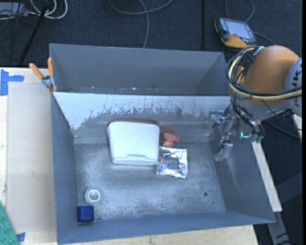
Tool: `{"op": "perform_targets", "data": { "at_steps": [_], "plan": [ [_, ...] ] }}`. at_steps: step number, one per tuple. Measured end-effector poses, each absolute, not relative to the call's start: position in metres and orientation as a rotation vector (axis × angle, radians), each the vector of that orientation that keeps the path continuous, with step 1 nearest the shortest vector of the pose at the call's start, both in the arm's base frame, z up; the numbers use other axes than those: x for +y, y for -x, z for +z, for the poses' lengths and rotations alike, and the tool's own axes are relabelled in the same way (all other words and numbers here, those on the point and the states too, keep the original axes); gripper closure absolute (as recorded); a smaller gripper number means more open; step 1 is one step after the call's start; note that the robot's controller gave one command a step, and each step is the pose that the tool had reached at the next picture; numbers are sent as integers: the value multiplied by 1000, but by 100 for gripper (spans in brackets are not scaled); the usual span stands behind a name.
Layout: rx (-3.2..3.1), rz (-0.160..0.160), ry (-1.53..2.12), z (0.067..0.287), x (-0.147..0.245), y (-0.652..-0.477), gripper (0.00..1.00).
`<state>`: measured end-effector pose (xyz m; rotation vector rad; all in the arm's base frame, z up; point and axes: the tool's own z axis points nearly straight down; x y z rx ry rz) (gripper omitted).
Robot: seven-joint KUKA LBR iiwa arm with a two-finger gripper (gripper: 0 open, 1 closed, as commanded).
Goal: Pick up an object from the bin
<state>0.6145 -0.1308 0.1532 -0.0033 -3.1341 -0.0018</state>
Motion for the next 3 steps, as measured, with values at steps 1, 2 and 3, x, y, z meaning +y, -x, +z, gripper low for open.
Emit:
{"op": "perform_targets", "data": {
  "at_steps": [1, 2, 3],
  "plan": [
    [-3123, -5, 256, 66, -58, -612, 0],
    [-3067, -3, -665, 69, -7, -587, 0],
    [-2908, -3, -1181, 69, 5, -574, 0]
  ]
}}
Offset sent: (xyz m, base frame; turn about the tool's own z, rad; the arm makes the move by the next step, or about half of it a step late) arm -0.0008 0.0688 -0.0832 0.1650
